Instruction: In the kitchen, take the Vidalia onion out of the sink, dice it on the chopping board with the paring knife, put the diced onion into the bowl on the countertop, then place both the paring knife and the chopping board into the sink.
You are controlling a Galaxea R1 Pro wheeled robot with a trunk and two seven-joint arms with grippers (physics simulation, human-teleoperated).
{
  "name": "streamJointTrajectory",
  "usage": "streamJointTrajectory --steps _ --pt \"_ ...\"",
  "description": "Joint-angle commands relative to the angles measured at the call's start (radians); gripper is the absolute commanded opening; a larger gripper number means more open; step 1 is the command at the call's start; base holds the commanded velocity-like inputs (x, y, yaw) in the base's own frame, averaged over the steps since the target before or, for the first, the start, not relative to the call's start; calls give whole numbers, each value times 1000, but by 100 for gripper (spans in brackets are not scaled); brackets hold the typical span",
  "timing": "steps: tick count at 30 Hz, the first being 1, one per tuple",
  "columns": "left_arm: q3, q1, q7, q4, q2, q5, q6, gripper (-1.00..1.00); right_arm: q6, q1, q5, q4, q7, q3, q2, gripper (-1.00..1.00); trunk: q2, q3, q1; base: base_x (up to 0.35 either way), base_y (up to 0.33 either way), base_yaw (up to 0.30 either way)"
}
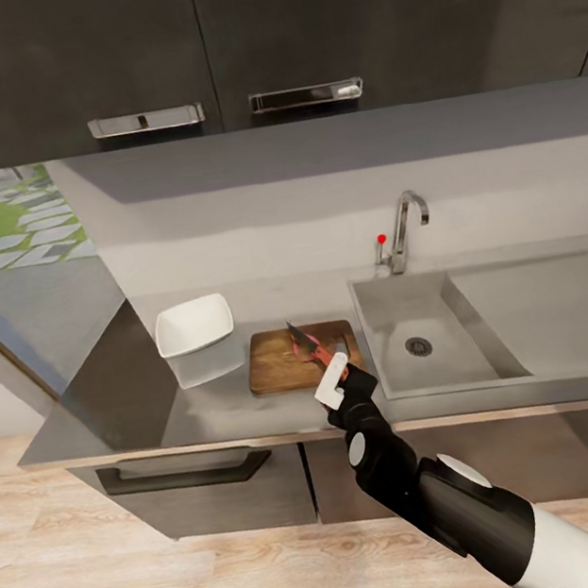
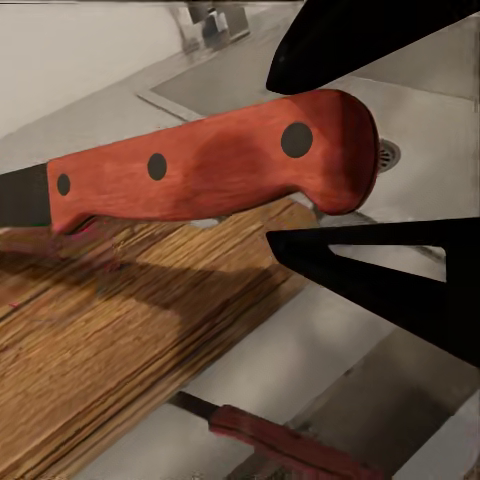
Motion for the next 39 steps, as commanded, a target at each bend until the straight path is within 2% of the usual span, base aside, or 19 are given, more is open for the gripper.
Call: streamJointTrajectory --steps 1,39 --pt "-1 0 3 -1 0 9 -2 100 4 -2 -10 13 -10 2 -1 -100 -2 -3 0 0 0 0" --pt "-2 0 3 -4 0 9 -2 100 4 -2 -10 14 -11 4 1 -100 -2 -3 0 0 0 0"
